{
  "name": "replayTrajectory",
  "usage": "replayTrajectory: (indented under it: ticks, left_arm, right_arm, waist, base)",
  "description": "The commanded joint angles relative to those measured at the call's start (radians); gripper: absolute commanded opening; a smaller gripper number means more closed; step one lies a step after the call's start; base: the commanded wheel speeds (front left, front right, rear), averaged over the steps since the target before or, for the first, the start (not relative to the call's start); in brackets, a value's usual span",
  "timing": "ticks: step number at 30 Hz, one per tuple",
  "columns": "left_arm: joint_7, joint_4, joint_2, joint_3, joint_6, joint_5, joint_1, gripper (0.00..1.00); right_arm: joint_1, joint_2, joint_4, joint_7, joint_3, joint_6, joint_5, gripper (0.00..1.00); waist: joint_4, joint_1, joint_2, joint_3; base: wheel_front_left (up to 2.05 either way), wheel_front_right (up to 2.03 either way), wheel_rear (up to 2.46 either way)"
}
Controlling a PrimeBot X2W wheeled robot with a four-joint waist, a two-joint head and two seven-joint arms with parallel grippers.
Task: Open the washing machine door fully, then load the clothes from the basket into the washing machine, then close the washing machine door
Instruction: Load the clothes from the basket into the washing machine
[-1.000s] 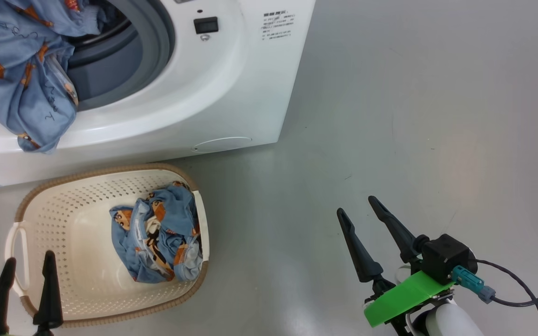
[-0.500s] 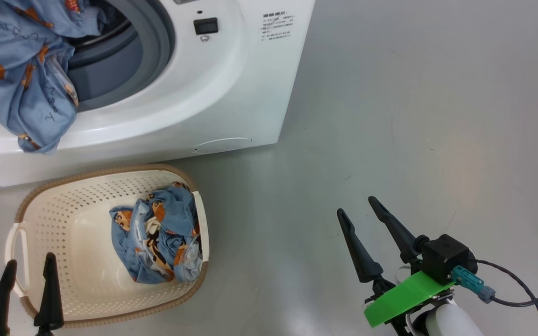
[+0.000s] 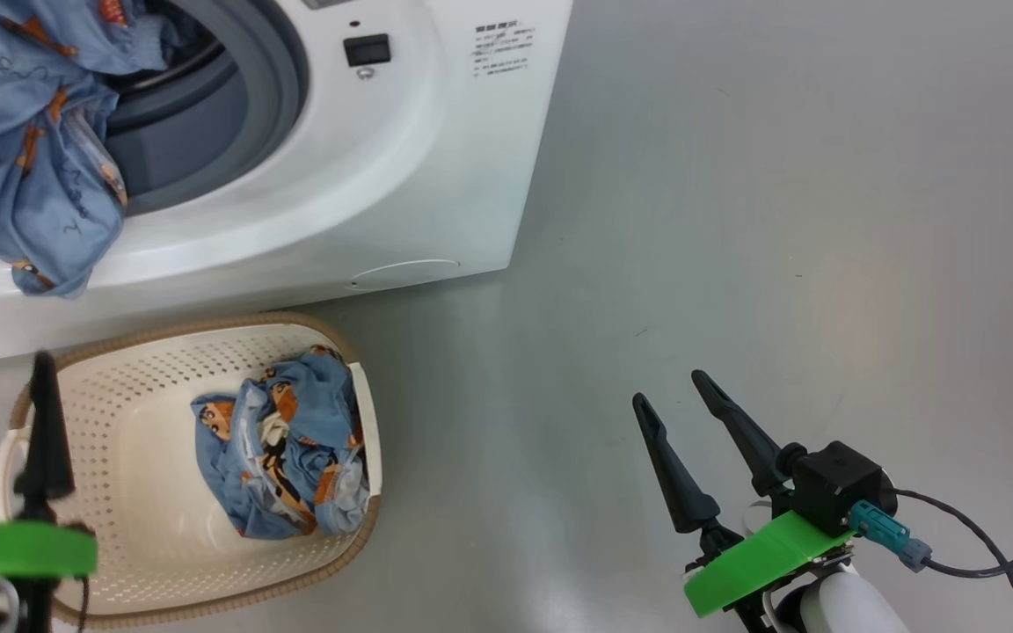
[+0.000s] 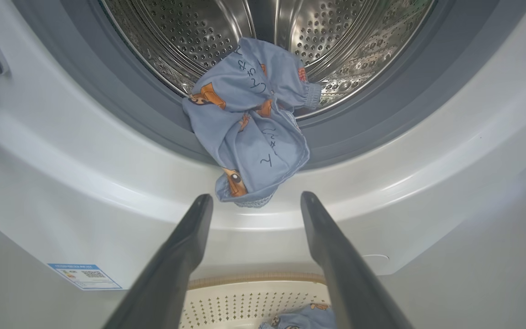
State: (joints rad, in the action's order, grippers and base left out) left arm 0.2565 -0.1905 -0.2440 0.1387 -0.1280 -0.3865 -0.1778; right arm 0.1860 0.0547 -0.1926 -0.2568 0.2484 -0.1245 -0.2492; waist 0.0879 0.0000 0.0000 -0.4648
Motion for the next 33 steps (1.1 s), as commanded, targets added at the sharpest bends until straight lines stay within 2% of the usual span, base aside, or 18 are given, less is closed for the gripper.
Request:
replayTrajectory:
  ticks: [1,6,17,21,26,33]
  left_arm:
    - [0.005,0.007,-0.047,0.027,-0.003,-0.006,-0.039,1.0]
    - [0.004,-0.037,-0.099,-0.017,-0.003,-0.012,-0.145,1.0]
    - [-0.061,-0.15,-0.17,-0.078,0.001,0.026,-0.327,1.0]
    - [-0.199,-0.24,-0.204,-0.102,0.001,0.021,-0.413,1.0]
    - [-0.286,-0.301,-0.246,-0.136,0.009,0.056,-0.492,1.0]
    - [-0.421,-0.407,-0.269,-0.179,0.017,0.078,-0.574,1.0]
  right_arm:
    - [-0.012,-0.005,0.023,-0.005,0.027,-0.006,-0.008,1.0]
    - [-0.021,-0.005,0.022,-0.005,0.027,-0.006,-0.013,1.0]
    - [-0.026,-0.005,0.029,-0.005,0.032,-0.006,-0.021,1.0]
    - [-0.04,-0.005,0.029,-0.005,0.034,-0.006,-0.023,1.0]
    - [-0.048,-0.005,0.033,-0.005,0.033,-0.006,-0.025,1.0]
    - [-0.049,-0.005,0.043,-0.005,0.035,-0.006,-0.033,1.0]
  waist:
    - [0.005,0.0,0.0,0.0]
    - [0.014,0.0,0.0,0.002]
    - [0.042,0.0,0.0,0.003]
    - [0.059,0.0,0.0,0.006]
    - [0.073,0.0,0.0,0.002]
    - [0.084,0.0,0.0,-0.015]
  base:
    - [0.0,0.0,0.0]
    - [0.0,0.0,0.0]
    - [0.0,0.0,0.0]
    - [0.0,0.0,0.0]
    - [0.0,0.0,0.0]
    - [0.0,0.0,0.0]
